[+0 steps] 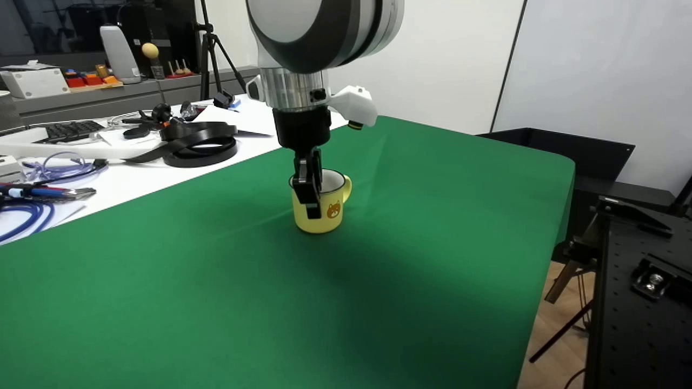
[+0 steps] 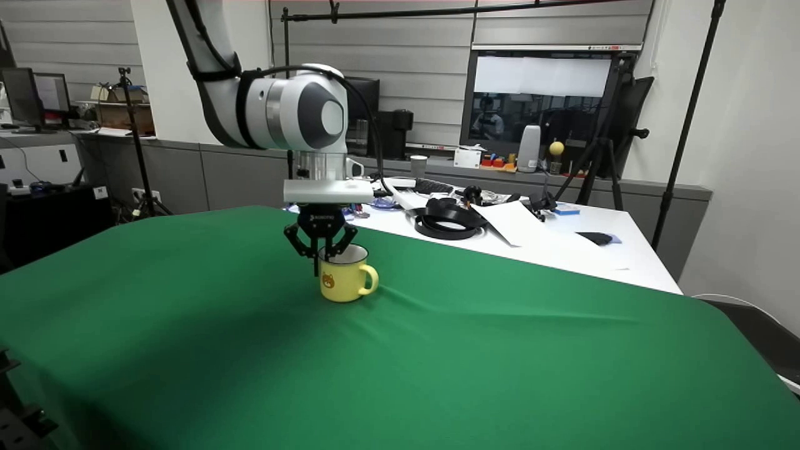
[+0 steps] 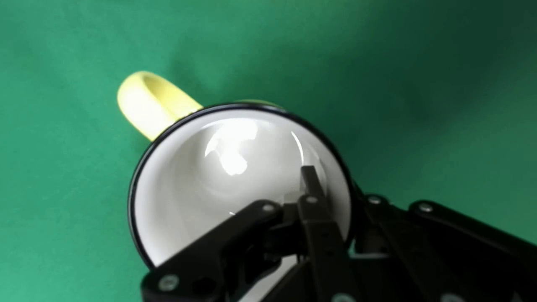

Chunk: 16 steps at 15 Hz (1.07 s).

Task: Move the cup to the left

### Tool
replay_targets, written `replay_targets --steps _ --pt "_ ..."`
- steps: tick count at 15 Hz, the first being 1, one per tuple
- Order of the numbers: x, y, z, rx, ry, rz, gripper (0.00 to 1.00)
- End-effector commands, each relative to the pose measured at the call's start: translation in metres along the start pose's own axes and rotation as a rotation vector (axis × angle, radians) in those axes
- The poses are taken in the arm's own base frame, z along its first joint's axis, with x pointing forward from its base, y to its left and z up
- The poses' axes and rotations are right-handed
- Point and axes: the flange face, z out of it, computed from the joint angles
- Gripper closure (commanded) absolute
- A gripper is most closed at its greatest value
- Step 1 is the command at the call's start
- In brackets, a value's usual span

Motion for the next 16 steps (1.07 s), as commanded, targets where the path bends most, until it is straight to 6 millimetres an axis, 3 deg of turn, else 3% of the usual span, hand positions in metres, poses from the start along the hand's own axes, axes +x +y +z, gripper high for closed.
replay_targets --steps 1,8,10,16 --pt "0.010 0.004 -0.008 -0.019 -0.009 -0.012 0.53" --pt "0.008 -0.006 -0.046 -0.067 0.029 -0.047 0.04" --pt "0.005 -0.011 -0.061 -0.082 0.053 -0.045 0.00" --pt "-0.015 -0.018 -0.091 -0.029 0.042 0.026 0.00"
